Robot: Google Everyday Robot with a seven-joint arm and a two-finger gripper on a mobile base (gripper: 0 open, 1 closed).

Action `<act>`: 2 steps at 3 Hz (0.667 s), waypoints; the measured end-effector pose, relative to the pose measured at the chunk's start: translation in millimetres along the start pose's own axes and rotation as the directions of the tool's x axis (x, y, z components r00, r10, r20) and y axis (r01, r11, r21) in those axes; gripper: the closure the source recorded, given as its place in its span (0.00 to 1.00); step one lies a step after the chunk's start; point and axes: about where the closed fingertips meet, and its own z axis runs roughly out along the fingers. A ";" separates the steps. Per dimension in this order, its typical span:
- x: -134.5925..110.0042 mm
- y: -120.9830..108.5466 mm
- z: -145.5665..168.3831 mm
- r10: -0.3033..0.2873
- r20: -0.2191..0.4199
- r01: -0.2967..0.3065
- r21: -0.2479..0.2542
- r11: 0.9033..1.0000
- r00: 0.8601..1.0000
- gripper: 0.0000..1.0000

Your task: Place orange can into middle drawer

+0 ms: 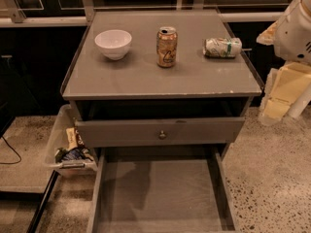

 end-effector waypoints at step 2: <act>-15.1 -13.4 3.0 -0.053 0.031 0.051 0.066 0.997 0.998 0.00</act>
Offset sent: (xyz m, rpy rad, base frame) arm 0.0500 0.0343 0.0096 0.0016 -0.2293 0.1362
